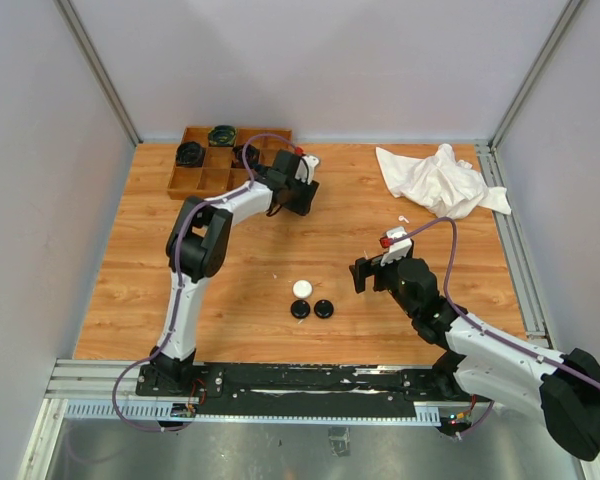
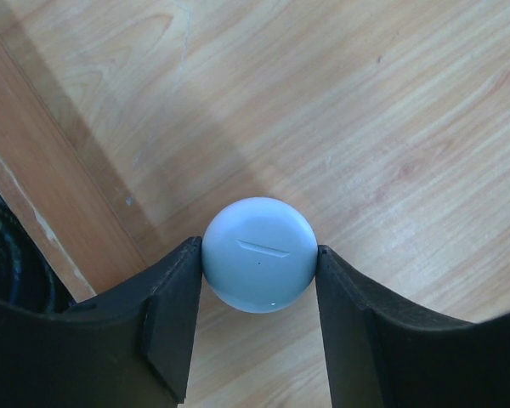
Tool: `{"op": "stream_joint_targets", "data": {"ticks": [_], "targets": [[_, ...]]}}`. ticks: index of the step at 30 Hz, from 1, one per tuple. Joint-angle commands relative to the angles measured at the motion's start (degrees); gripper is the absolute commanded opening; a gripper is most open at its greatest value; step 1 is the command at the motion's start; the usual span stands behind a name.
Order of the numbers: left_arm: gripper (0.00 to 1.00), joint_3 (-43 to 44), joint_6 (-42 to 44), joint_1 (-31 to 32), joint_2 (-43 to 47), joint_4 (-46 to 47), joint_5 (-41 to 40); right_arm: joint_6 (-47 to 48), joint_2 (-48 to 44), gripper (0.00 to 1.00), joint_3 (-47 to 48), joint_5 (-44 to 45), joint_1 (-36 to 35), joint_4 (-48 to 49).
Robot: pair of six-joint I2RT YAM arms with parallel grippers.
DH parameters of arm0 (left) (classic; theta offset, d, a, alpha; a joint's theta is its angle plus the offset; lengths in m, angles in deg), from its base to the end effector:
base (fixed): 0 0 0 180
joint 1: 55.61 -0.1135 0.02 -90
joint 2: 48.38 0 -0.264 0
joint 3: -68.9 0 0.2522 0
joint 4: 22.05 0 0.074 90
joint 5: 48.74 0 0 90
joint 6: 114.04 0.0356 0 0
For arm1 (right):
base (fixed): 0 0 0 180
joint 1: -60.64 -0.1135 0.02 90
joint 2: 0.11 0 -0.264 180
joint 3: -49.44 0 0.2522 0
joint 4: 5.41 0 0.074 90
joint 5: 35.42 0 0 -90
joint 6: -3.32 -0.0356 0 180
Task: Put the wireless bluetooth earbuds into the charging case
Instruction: Pick up the charging case at the center of the board.
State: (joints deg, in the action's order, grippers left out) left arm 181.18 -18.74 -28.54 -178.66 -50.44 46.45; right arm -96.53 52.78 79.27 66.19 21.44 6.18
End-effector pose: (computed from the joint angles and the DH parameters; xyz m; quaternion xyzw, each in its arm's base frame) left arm 0.4491 -0.2332 0.1577 0.2747 0.8861 -0.1114 0.3565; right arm 0.1591 0.1205 0.2036 -0.1332 0.7613 0.1901 0.6054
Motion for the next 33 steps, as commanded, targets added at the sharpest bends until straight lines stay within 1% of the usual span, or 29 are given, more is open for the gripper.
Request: {"op": "stream_joint_targets", "data": {"ticks": [1,4,9,12,15,17,21,28,33], "targets": [[0.44,-6.9,-2.1,0.2,4.3,0.3,1.4,0.1,-0.7,0.98,0.7,1.0,0.5,-1.0],[0.41,-12.4,-4.3,0.7,8.8,4.3,0.6,-1.1,0.0,0.99,2.2,1.4,0.5,-2.7],[0.39,-23.0,-9.1,2.3,16.7,12.2,-2.1,-3.2,4.2,0.99,6.9,1.5,0.6,-7.6],[0.39,-29.2,-11.4,3.6,21.6,16.1,-4.7,-2.3,5.7,0.99,9.9,-1.5,0.5,-11.5],[0.39,-35.8,-14.2,4.8,26.2,20.3,-6.0,-1.5,4.1,0.99,10.5,-6.0,0.5,-12.3],[0.38,-40.7,-15.5,5.9,29.4,23.5,-8.0,-1.2,2.2,0.99,10.8,-7.2,0.5,-13.0],[0.37,-48.5,-18.0,8.9,35.7,28.6,-11.1,-1.2,-0.3,0.99,13.8,-8.4,0.5,-18.4],[0.36,-58.1,-20.7,14.5,45.5,35.2,-16.6,-3.5,-2.9,0.99,18.7,-11.6,0.5,-25.9],[0.36,-64.8,-21.4,15.8,51.7,41.5,-17.8,-4.1,-2.8,0.99,22.3,-12.8,0.5,-30.2]]}}
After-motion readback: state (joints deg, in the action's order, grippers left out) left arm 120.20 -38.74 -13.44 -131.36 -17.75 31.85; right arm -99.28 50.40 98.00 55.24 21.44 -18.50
